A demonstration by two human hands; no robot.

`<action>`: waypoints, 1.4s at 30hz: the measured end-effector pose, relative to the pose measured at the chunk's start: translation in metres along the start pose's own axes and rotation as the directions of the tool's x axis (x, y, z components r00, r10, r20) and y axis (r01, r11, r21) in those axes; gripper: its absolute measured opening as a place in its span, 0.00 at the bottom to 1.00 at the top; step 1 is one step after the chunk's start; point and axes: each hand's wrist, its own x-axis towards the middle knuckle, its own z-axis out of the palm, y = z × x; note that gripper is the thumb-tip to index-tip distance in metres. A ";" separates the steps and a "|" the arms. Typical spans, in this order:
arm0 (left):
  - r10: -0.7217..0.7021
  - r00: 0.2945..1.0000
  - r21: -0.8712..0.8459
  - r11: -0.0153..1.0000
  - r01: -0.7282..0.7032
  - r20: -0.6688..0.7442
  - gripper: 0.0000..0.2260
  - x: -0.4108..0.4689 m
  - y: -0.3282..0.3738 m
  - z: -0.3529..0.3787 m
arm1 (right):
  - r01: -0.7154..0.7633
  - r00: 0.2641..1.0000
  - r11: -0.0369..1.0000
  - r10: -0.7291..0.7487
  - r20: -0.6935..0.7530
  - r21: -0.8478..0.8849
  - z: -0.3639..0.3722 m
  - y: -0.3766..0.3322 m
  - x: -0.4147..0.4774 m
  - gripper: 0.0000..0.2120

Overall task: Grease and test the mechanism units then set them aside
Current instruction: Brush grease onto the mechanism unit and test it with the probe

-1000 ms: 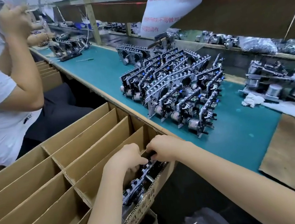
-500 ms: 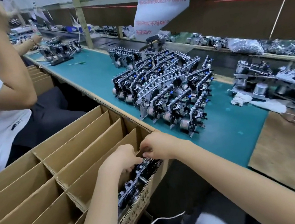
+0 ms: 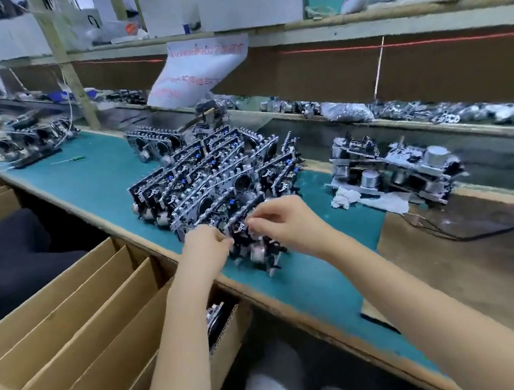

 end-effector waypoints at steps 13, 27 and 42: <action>0.055 0.979 0.197 0.976 -0.094 0.197 0.14 0.038 0.092 0.044 | -0.319 0.919 0.939 0.273 -0.285 -0.129 -0.097 0.075 -0.027 0.09; 0.124 0.932 -0.847 0.470 0.248 0.341 0.06 0.038 0.136 0.095 | -0.490 0.829 0.821 0.543 -0.137 0.292 -0.122 0.108 -0.064 0.19; 0.453 0.764 -0.880 0.117 0.461 0.460 0.18 0.037 0.104 0.151 | -0.136 0.788 0.484 0.582 -0.202 0.864 -0.143 0.107 -0.075 0.10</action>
